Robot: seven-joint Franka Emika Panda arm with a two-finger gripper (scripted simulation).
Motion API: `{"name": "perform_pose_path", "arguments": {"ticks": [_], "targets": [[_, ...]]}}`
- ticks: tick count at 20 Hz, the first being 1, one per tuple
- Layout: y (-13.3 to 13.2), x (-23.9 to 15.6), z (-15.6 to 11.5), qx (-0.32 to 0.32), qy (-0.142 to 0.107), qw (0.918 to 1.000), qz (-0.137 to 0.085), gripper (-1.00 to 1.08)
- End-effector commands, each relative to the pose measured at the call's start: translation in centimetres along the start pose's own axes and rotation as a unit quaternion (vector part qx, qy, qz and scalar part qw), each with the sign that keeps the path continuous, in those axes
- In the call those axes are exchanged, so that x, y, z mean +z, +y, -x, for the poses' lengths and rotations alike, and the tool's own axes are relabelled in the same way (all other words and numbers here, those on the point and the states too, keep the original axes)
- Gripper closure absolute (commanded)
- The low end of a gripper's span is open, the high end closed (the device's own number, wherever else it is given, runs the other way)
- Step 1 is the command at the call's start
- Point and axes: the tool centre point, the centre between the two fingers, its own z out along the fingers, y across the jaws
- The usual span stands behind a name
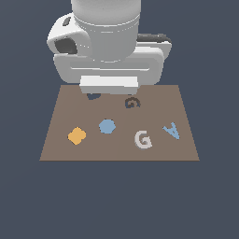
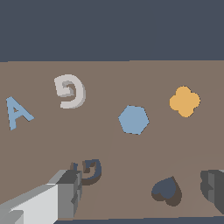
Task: Insert a designated object into the corresponding slot on a board.
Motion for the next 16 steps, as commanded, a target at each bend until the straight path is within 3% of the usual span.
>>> {"name": "perform_pose_path", "arguments": {"ticks": [1, 16], "targets": [[0.0, 0.0, 0.0, 0.0, 0.0, 1.0, 0.0, -0.92], [-3.0, 4.2, -3.0, -0.037, -0.003, 0.9993, -0.003, -0.92]]}}
